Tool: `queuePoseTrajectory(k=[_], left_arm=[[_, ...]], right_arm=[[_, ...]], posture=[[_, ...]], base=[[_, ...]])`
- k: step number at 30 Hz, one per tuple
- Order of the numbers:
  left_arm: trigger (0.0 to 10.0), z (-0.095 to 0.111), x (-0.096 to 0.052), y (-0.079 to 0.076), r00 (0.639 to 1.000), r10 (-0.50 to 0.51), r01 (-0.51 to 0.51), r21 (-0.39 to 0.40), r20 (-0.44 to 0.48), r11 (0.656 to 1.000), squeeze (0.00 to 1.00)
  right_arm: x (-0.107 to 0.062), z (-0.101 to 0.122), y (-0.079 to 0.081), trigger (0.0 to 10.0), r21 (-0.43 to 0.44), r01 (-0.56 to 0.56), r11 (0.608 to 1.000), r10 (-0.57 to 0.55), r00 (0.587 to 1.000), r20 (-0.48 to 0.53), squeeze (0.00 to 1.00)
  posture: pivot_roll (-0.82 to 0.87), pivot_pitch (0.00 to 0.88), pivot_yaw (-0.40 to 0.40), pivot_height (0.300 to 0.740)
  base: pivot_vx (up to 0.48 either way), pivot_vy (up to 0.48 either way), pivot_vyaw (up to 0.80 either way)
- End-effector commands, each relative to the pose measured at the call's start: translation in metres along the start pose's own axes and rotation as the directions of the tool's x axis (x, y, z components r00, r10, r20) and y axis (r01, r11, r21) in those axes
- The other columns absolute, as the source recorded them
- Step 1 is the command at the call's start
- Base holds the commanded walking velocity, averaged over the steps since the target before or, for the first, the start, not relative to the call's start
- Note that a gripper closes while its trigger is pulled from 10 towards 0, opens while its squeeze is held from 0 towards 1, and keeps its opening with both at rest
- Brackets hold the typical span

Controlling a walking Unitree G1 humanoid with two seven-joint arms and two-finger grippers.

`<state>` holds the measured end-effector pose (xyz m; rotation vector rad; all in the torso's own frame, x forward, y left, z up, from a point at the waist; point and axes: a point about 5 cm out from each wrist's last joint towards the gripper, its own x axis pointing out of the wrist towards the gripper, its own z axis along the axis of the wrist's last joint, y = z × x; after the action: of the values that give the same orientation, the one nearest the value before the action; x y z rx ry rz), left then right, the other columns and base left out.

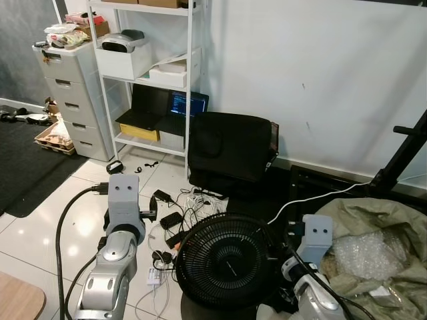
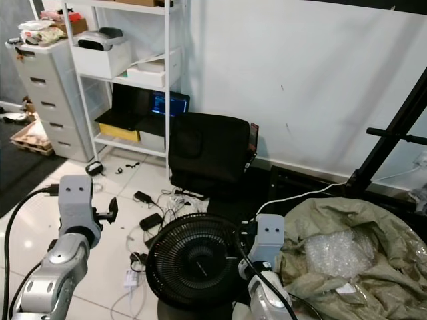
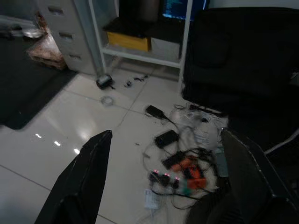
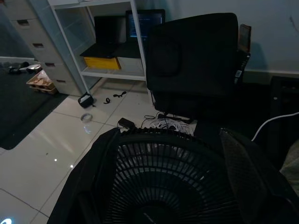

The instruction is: Setting the table

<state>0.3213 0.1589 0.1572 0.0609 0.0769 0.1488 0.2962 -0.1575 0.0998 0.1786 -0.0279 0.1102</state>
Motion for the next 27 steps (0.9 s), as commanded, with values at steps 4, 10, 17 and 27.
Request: queuePoseTrajectory(k=[4, 10, 17, 27], left_arm=[[10.0, -0.006, 0.0, -0.005, 0.999, -0.024, 0.028, 0.11, -0.032, 0.994, 0.0], [10.0, -0.007, 0.002, -0.007, 0.999, -0.01, 0.005, 0.149, 0.031, 0.989, 0.0], [10.0, -0.011, -0.001, -0.01, 0.999, -0.021, 0.016, 0.164, 0.028, 0.986, 0.0], [10.0, -0.027, -0.01, -0.013, 0.989, -0.147, 0.149, 0.123, -0.027, 0.981, 0.0]], right_arm=[[0.001, -0.002, 0.003, 10.0, 0.003, -0.011, 1.0, 0.011, 1.0, -0.012, 0.0], [0.002, -0.002, 0.003, 10.0, 0.003, -0.011, 1.0, 0.011, 1.0, -0.01, 0.0], [0.003, -0.002, 0.006, 10.0, 0.004, -0.02, 1.0, 0.02, 1.0, -0.009, 0.0], [0.002, -0.002, 0.006, 10.0, 0.008, -0.02, 1.0, 0.021, 1.0, -0.009, 0.0]], posture=[[0.07, 0.051, 0.049, 0.74], [0.07, 0.046, 0.048, 0.74], [0.07, 0.043, 0.047, 0.74], [0.07, 0.046, 0.047, 0.74]], base=[[0.0, 0.0, 0.0], [0.0, 0.0, 0.0], [0.0, 0.0, 0.0], [0.0, 0.0, 0.0]])
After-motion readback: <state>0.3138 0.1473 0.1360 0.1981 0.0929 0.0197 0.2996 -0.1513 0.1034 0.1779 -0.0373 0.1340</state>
